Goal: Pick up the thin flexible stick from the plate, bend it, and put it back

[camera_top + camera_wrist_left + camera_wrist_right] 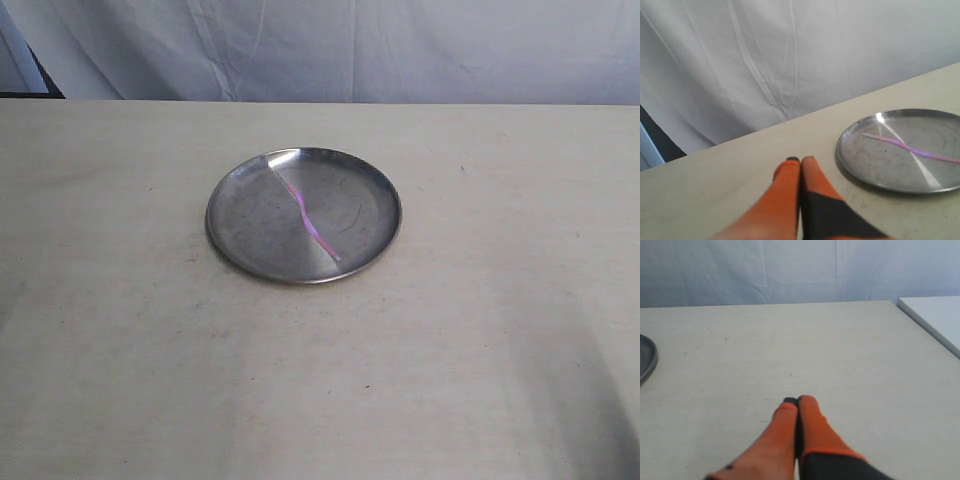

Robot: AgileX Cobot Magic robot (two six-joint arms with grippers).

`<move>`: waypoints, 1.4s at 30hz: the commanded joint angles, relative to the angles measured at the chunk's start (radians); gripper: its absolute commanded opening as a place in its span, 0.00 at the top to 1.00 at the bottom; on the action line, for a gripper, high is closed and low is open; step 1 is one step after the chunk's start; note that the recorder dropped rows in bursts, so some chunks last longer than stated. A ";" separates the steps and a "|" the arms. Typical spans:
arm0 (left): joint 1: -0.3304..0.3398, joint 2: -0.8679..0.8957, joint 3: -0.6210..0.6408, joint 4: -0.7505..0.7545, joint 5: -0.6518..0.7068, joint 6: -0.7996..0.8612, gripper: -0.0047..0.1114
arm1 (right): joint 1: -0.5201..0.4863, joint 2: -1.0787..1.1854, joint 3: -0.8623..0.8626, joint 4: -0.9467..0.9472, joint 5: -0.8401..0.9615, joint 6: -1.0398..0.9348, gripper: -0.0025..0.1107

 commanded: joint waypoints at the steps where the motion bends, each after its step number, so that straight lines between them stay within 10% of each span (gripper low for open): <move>1: -0.002 -0.040 0.046 -0.075 0.008 0.112 0.96 | -0.006 -0.004 0.002 -0.004 -0.015 -0.008 0.99; 20: 0.228 -0.282 0.060 -0.333 0.263 0.129 0.96 | -0.006 -0.004 0.002 -0.004 -0.015 -0.006 0.99; 42: 0.228 -0.286 0.060 -0.522 0.377 0.304 0.96 | -0.006 -0.004 0.002 -0.004 -0.015 -0.006 0.99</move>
